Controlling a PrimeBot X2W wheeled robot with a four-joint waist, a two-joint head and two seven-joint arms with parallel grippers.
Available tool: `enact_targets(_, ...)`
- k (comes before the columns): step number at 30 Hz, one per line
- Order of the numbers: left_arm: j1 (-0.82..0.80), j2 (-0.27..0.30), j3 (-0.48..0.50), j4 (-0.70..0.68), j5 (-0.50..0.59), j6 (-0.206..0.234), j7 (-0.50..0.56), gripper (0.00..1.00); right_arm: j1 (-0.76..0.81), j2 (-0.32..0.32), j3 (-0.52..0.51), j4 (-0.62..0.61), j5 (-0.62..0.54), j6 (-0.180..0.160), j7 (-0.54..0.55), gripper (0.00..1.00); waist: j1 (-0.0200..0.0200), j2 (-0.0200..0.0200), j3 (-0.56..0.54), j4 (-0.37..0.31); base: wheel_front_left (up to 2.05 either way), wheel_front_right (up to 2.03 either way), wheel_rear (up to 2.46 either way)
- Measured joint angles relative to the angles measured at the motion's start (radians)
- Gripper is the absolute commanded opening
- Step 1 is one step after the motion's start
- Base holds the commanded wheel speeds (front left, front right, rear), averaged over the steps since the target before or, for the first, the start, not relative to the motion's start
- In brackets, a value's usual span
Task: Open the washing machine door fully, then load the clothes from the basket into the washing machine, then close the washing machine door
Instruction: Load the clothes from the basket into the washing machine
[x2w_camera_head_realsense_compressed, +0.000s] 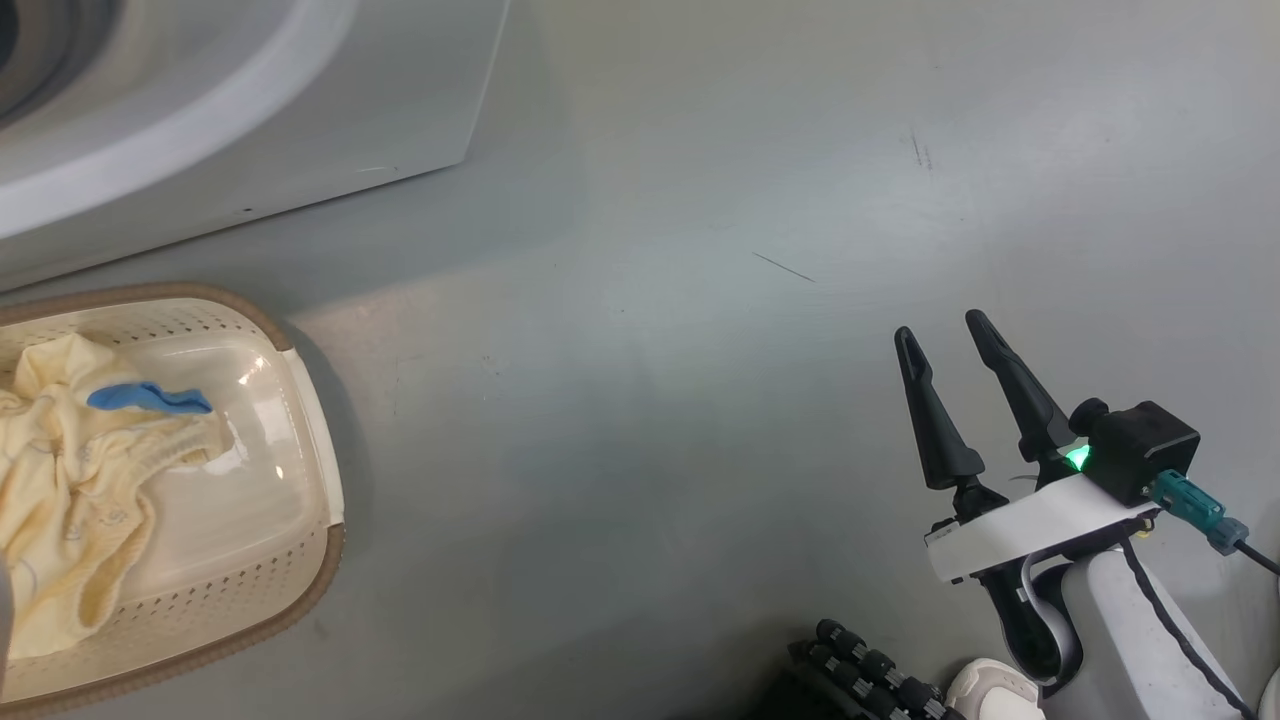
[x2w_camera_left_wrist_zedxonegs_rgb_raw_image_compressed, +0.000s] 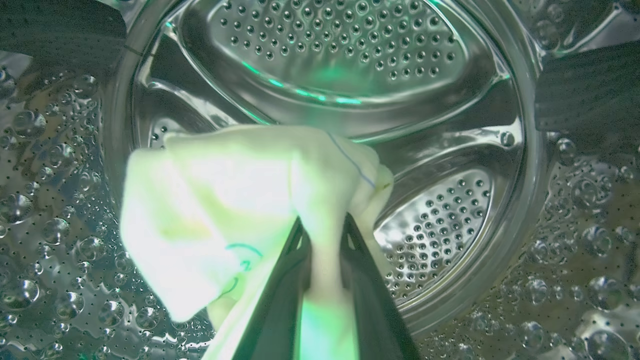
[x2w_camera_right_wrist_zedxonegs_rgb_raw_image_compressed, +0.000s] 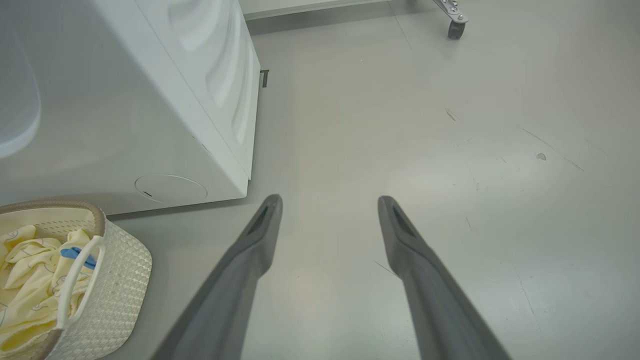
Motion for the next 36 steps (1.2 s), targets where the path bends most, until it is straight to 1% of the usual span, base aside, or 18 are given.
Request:
enact_targets(6, -0.018, 0.002, 0.008, 0.017, 0.001, 0.0, 0.0, 0.0, -0.001, 0.0, 0.0, -0.002, 0.001, 0.0, 0.0, 1.0, 0.0, 0.0, 0.004, -0.001, 0.0, 0.0, 0.0)
enact_targets(8, -0.02, -0.004, 0.039, -0.03, -0.006, 0.001, 0.0, 0.0, -0.001, 0.0, 0.001, -0.003, 0.001, 0.0, 0.0, 1.0, 0.0, 0.0, 0.006, -0.002, 0.0, 0.0, 0.0)
enact_targets(10, -0.04, 0.002, 0.038, -0.072, -0.002, 0.0, 0.0, 0.0, -0.002, 0.0, 0.0, -0.005, 0.001, 0.0, 0.0, 1.0, 0.0, 0.0, 0.009, -0.003, 0.0, 0.0, 0.0)
enact_targets(11, -0.051, 0.004, 0.032, -0.068, 0.006, 0.0, -0.002, 0.0, -0.002, 0.001, 0.0, -0.005, 0.001, 0.0, 0.0, 1.0, 0.0, 0.0, 0.011, -0.004, 0.0, 0.0, 0.0)
enact_targets(14, -0.037, 0.006, 0.006, 0.008, 0.039, 0.0, -0.004, 0.0, -0.005, 0.001, 0.001, -0.004, 0.001, 0.0, 0.0, 1.0, 0.0, 0.0, 0.013, -0.005, 0.0, 0.0, 0.0)
enact_targets(18, 0.012, 0.008, -0.002, 0.099, 0.05, 0.001, -0.002, 0.0, -0.007, 0.007, 0.004, -0.004, 0.001, 0.0, 0.0, 1.0, 0.0, 0.0, 0.011, -0.005, 0.0, 0.0, 0.0)
enact_targets(23, 0.016, 0.015, -0.019, 0.143, 0.072, 0.002, -0.003, 0.0, -0.007, 0.009, 0.006, -0.002, 0.004, 0.0, 0.0, 1.0, 0.0, 0.0, 0.008, -0.007, 0.0, 0.0, 0.0)
enact_targets(24, 0.013, 0.016, -0.021, 0.16, 0.072, 0.002, -0.003, 0.07, -0.007, 0.009, 0.006, -0.002, 0.004, 0.0, 0.0, 1.0, 0.0, 0.0, 0.008, -0.007, 0.0, 0.0, 0.0)
enact_targets(25, 0.013, 0.016, -0.023, 0.177, 0.072, 0.002, -0.002, 0.07, -0.007, 0.009, 0.006, 0.0, 0.004, 0.0, 0.0, 1.0, 0.0, 0.0, 0.007, -0.007, 0.0, 0.0, 0.0)
enact_targets(27, 0.013, 0.016, -0.032, 0.202, 0.076, 0.011, -0.002, 0.35, -0.007, 0.009, 0.006, 0.002, 0.005, 0.0, 0.0, 1.0, 0.0, 0.0, 0.004, -0.007, 0.0, 0.0, 0.0)
enact_targets(28, 0.013, 0.016, -0.034, 0.213, 0.076, 0.011, -0.002, 0.62, -0.007, 0.009, 0.006, 0.003, 0.006, 0.0, 0.0, 1.0, 0.0, 0.0, 0.003, -0.006, 0.0, 0.0, 0.0)
enact_targets(29, 0.012, 0.016, -0.037, 0.224, 0.079, 0.014, -0.002, 0.93, -0.007, 0.009, 0.006, 0.004, 0.007, 0.0, 0.0, 1.0, 0.0, 0.0, 0.002, -0.006, 0.0, 0.0, 0.0)
enact_targets(30, 0.011, 0.016, -0.037, 0.239, 0.083, 0.02, -0.002, 1.0, -0.007, 0.009, 0.005, 0.005, 0.007, 0.0, 0.0, 1.0, 0.0, 0.0, 0.0, -0.006, 0.0, 0.0, 0.0)
enact_targets(36, 0.004, 0.003, -0.034, 0.317, 0.082, 0.046, 0.023, 1.0, -0.007, 0.007, -0.01, 0.008, 0.007, 0.0, 0.0, 1.0, 0.0, 0.0, -0.013, 0.005, 0.0, 0.0, 0.0)
